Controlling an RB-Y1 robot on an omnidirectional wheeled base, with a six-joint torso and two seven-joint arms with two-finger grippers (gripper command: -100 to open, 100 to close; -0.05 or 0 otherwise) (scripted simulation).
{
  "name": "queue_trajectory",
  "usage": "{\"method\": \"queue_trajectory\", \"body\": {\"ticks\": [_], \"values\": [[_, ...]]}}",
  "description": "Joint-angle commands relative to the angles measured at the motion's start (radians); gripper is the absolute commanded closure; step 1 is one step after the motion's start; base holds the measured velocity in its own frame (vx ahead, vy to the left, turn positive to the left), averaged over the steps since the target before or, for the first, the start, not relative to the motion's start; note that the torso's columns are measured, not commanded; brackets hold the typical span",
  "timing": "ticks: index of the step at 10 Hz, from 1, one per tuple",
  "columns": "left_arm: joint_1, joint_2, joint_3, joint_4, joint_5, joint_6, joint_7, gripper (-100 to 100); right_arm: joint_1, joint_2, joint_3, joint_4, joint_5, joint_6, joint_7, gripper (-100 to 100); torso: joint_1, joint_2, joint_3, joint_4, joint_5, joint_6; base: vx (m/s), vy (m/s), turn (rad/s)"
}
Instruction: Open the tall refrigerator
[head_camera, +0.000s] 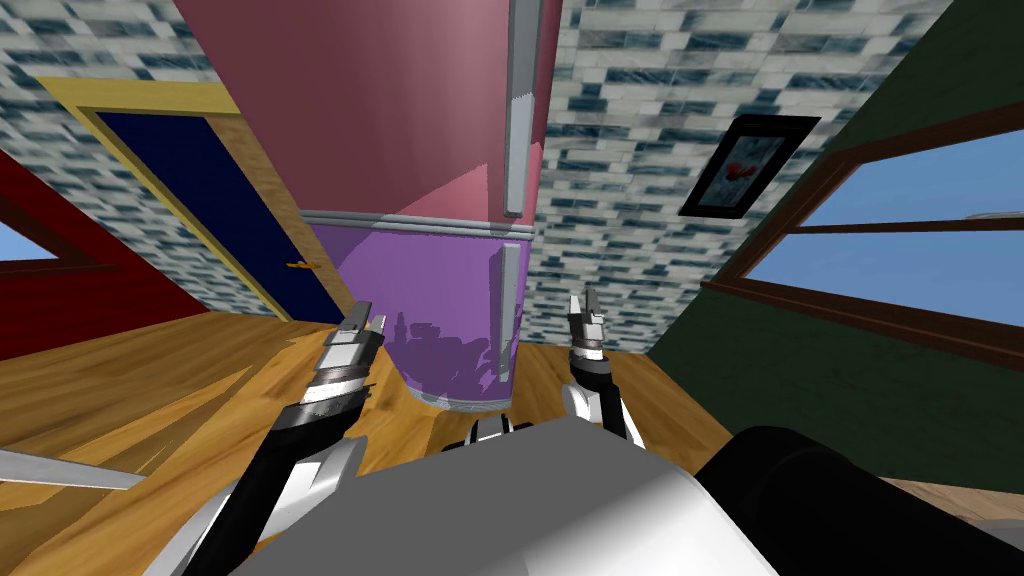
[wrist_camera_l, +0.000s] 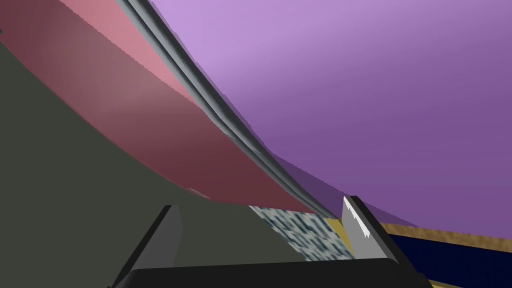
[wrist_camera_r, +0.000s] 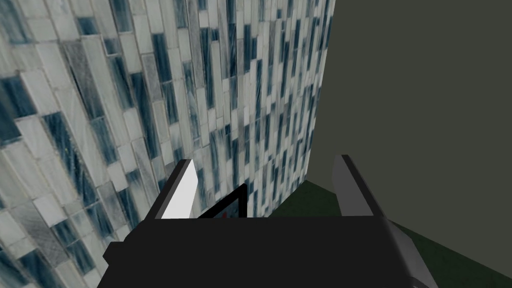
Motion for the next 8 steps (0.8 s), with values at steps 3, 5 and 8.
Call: {"method": "queue_trajectory", "body": {"ticks": [3, 5, 8], "values": [[-0.104, 0.016, 0.003, -0.033, -0.026, 0.122, 0.004, -100, 0.000, 0.000, 0.000, 0.000, 0.000, 0.000, 0.000, 0, -0.001, 0.000, 0.000, 0.000, 0.000, 0.000, -0.017, -0.063, -0.050], [-0.156, 0.018, 0.004, -0.050, -0.039, 0.181, 0.005, -100, 0.000, 0.000, 0.000, 0.000, 0.000, 0.000, 0.000, 0, 0.000, 0.000, 0.000, 0.000, 0.000, 0.000, -0.006, -0.068, -0.066], [-0.212, 0.018, 0.005, -0.067, -0.052, 0.249, 0.007, -100, 0.000, 0.000, 0.000, 0.000, 0.000, 0.000, 0.000, 0, 0.000, 0.000, 0.000, 0.000, 0.000, 0.000, -0.012, -0.063, -0.048]]}}
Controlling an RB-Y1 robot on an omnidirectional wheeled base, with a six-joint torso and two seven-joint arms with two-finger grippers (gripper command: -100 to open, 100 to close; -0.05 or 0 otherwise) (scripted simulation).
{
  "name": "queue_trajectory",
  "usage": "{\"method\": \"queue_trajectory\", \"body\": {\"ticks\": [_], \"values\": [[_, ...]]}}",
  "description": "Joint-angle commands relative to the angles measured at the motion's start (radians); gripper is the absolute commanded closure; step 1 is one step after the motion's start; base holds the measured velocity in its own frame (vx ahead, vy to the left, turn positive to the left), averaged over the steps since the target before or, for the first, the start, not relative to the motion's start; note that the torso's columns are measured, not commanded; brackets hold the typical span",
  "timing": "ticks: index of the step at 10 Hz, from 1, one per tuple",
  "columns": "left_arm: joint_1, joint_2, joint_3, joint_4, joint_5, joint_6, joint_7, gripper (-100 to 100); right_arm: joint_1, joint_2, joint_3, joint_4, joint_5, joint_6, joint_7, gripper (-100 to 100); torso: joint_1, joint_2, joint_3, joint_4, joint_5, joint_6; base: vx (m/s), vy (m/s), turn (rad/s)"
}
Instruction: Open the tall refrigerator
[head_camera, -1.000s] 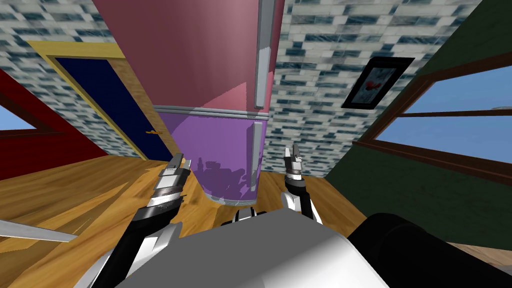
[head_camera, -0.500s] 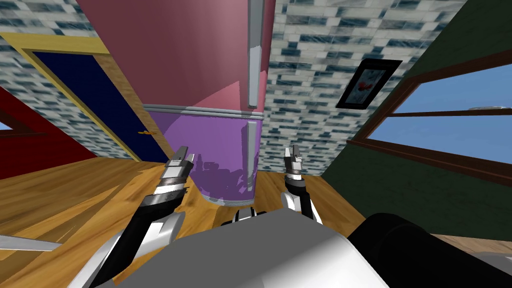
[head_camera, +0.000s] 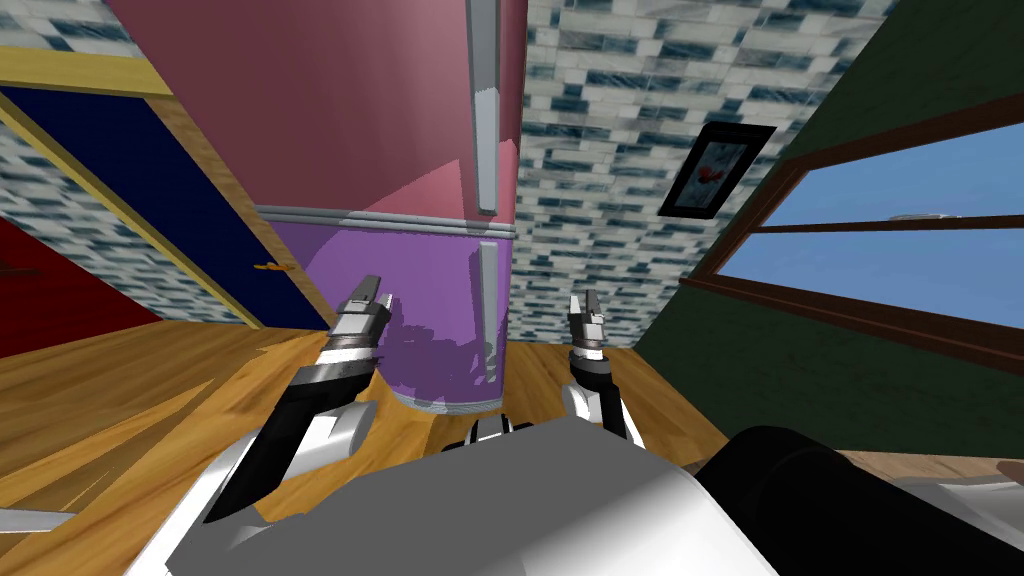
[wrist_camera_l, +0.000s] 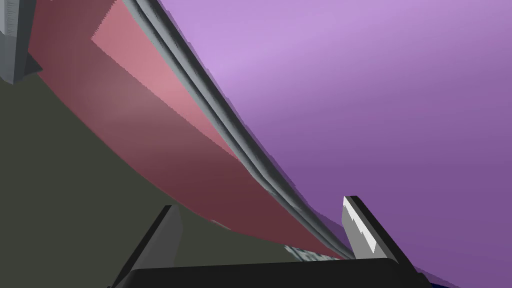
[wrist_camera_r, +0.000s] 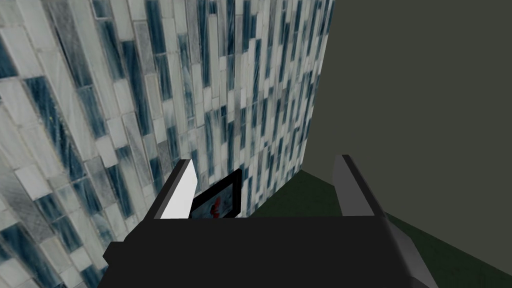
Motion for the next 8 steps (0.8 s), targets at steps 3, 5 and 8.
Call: {"method": "queue_trajectory", "body": {"ticks": [3, 5, 8], "values": [[-0.110, -0.005, -0.004, -0.031, -0.030, 0.126, -0.001, -100, 0.000, 0.000, 0.000, 0.000, 0.000, 0.000, 0.000, 0, -0.001, 0.000, 0.000, 0.000, 0.000, 0.000, -0.014, -0.059, -0.059], [-0.140, -0.006, -0.003, -0.037, -0.038, 0.173, 0.000, -100, 0.000, 0.000, 0.000, 0.000, 0.000, 0.000, 0.000, 0, 0.000, 0.000, 0.000, 0.000, 0.000, 0.000, -0.007, -0.048, -0.028], [-0.202, -0.006, -0.002, -0.048, -0.053, 0.245, 0.002, -100, 0.000, 0.000, 0.000, 0.000, 0.000, 0.000, 0.000, 0, 0.000, 0.000, 0.000, 0.000, 0.000, 0.000, -0.009, -0.057, -0.050]]}}
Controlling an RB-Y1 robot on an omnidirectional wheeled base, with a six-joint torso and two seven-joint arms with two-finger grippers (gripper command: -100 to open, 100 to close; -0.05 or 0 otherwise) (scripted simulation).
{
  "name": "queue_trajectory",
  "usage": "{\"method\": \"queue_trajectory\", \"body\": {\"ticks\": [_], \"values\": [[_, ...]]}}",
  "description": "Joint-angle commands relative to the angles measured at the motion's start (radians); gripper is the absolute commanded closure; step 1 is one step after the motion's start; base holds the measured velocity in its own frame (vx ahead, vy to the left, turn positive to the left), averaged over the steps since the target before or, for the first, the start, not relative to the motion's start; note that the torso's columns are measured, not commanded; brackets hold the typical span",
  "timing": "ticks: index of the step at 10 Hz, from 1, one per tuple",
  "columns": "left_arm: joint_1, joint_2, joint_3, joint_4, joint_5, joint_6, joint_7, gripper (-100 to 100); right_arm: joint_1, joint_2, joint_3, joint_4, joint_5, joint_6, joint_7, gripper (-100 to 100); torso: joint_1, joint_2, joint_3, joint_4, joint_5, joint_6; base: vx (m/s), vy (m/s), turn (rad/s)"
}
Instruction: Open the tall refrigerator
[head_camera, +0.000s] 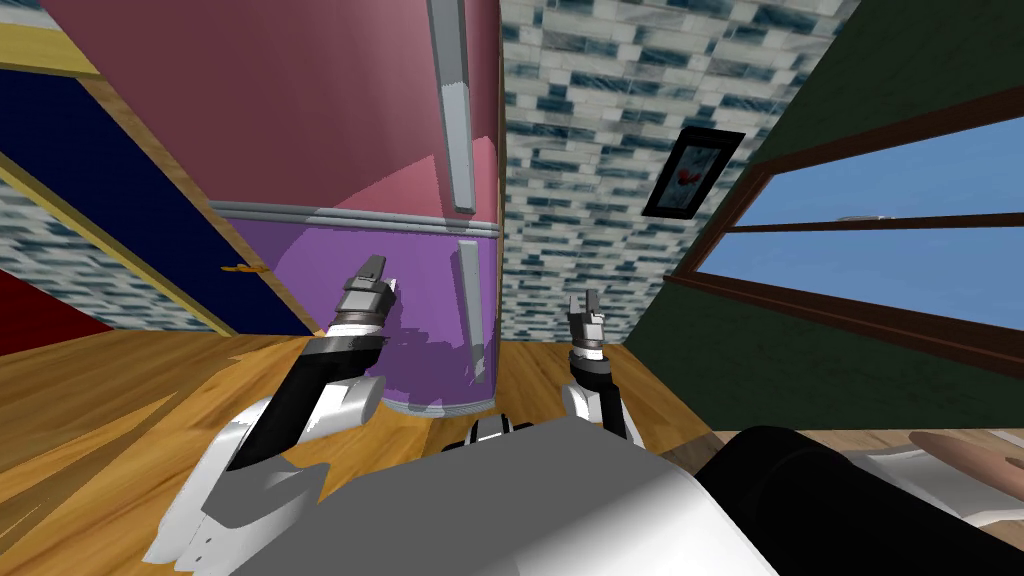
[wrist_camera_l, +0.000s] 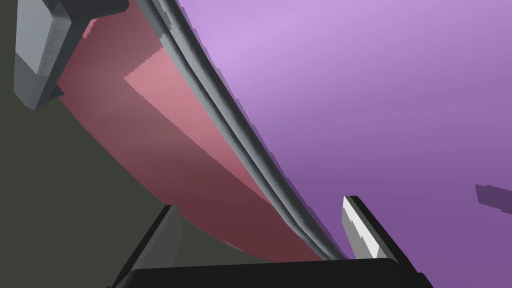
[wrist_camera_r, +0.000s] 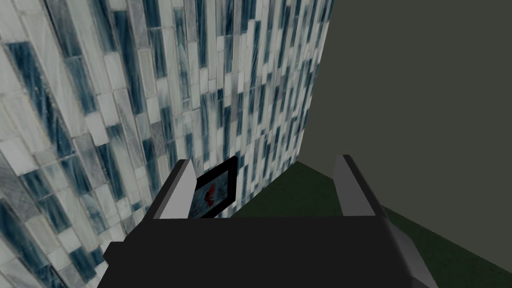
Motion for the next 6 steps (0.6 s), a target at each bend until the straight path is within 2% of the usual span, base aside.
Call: {"method": "queue_trajectory", "body": {"ticks": [1, 2, 4, 5, 6], "values": [[-0.069, -0.001, 0.002, -0.009, -0.017, 0.075, 0.002, -100, 0.000, 0.000, 0.000, 0.000, 0.000, 0.000, 0.000, 0, 0.000, 0.000, 0.000, 0.000, 0.000, 0.000, -0.008, -0.064, -0.067], [-0.069, -0.001, 0.002, -0.009, -0.017, 0.083, 0.002, -100, 0.000, 0.000, 0.000, 0.000, 0.000, 0.000, 0.000, 0, -0.001, 0.000, 0.000, 0.000, 0.000, 0.000, -0.003, -0.047, -0.025], [-0.133, -0.002, 0.003, -0.015, -0.032, 0.147, 0.004, -100, 0.000, 0.000, 0.000, 0.000, 0.000, 0.000, 0.000, 0, 0.000, 0.000, 0.000, 0.000, 0.000, 0.000, -0.014, -0.061, -0.063], [-0.133, -0.002, 0.003, -0.015, -0.032, 0.157, 0.004, -100, 0.000, 0.000, 0.000, 0.000, 0.000, 0.000, 0.000, 0, -0.002, 0.000, 0.000, 0.000, 0.000, 0.000, -0.009, -0.055, -0.022], [-0.165, -0.003, 0.003, -0.017, -0.040, 0.194, 0.005, -100, 0.000, 0.000, 0.000, 0.000, 0.000, 0.000, 0.000, 0, 0.000, 0.000, 0.000, 0.000, 0.000, 0.000, 0.005, -0.045, -0.040]]}}
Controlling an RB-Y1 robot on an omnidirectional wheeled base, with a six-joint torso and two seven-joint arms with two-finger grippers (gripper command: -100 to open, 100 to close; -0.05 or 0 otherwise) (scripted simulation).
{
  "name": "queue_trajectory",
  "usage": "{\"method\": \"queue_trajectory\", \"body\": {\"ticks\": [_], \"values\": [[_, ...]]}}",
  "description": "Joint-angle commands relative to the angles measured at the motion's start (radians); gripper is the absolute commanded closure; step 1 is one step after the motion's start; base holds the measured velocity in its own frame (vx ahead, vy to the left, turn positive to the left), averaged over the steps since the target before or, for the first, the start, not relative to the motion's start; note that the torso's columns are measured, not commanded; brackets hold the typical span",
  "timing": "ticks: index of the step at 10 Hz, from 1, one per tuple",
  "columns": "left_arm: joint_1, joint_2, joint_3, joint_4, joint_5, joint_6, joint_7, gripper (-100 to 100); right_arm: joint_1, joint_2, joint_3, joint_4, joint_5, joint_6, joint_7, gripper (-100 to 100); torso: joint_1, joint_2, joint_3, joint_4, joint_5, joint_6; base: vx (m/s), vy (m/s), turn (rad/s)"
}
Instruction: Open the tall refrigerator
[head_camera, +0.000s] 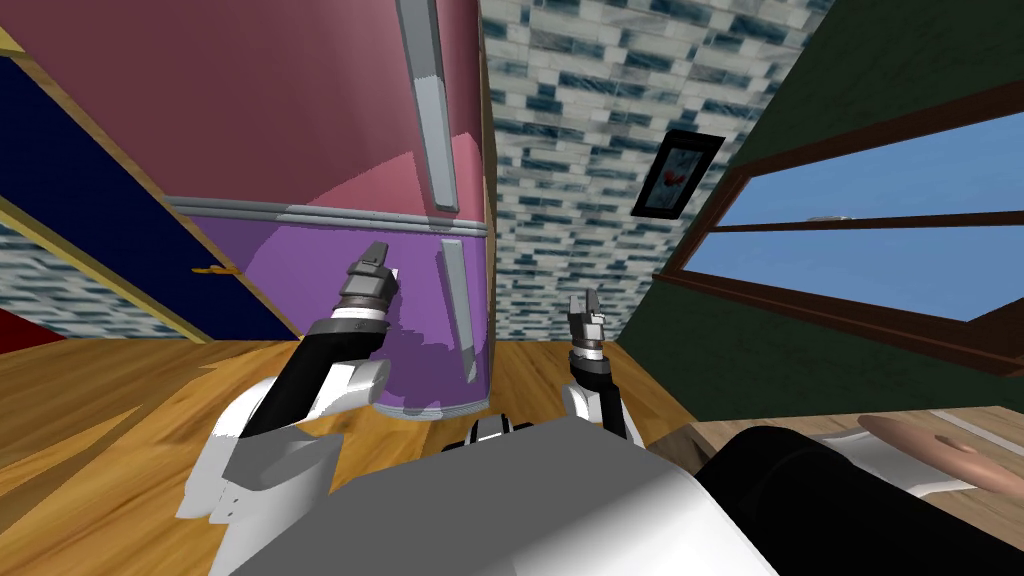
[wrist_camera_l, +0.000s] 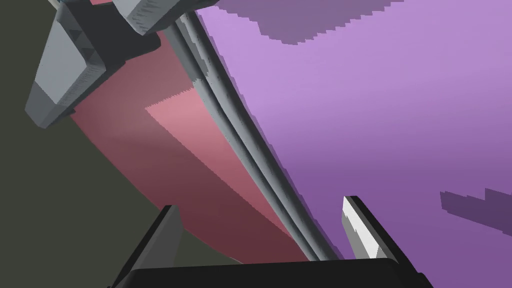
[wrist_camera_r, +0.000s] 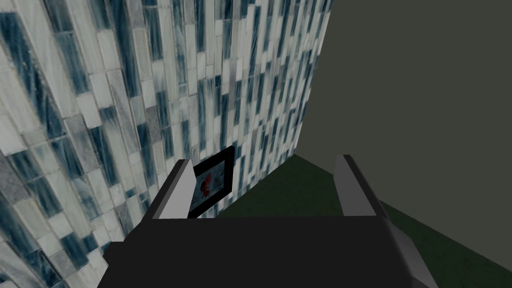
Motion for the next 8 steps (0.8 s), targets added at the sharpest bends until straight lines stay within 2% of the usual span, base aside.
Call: {"method": "queue_trajectory", "body": {"ticks": [1, 2, 4, 5, 7, 8], "values": [[-0.072, 0.000, 0.004, -0.004, -0.015, 0.076, 0.004, -100, 0.000, 0.000, 0.000, 0.000, 0.000, 0.000, 0.000, 0, 0.001, -0.001, -0.001, 0.000, 0.000, 0.000, 0.005, -0.059, -0.072], [-0.072, 0.000, 0.004, -0.004, -0.015, 0.087, 0.004, -100, 0.000, 0.000, 0.000, 0.000, 0.000, 0.000, 0.000, 0, -0.001, -0.001, -0.001, 0.000, 0.000, 0.000, -0.007, -0.046, -0.028], [-0.135, -0.001, 0.005, -0.007, -0.030, 0.151, 0.006, -100, 0.000, 0.000, 0.000, 0.000, 0.000, 0.000, 0.000, 0, 0.000, 0.001, 0.000, 0.000, 0.000, 0.000, -0.011, -0.061, -0.060], [-0.135, -0.001, 0.005, -0.007, -0.030, 0.160, 0.006, -100, 0.000, 0.000, 0.000, 0.000, 0.000, 0.000, 0.000, 0, -0.002, 0.000, 0.000, 0.000, 0.000, 0.000, -0.005, -0.054, -0.021], [-0.196, -0.003, 0.006, -0.011, -0.044, 0.222, 0.008, -100, 0.000, 0.000, 0.000, 0.000, 0.000, 0.000, 0.000, 0, 0.000, 0.000, 0.000, 0.000, 0.000, 0.000, -0.001, -0.057, -0.054], [-0.196, -0.003, 0.006, -0.011, -0.044, 0.230, 0.008, -100, 0.000, 0.000, 0.000, 0.000, 0.000, 0.000, 0.000, 0, -0.001, 0.000, 0.000, 0.000, 0.000, 0.000, -0.006, -0.047, -0.024]]}}
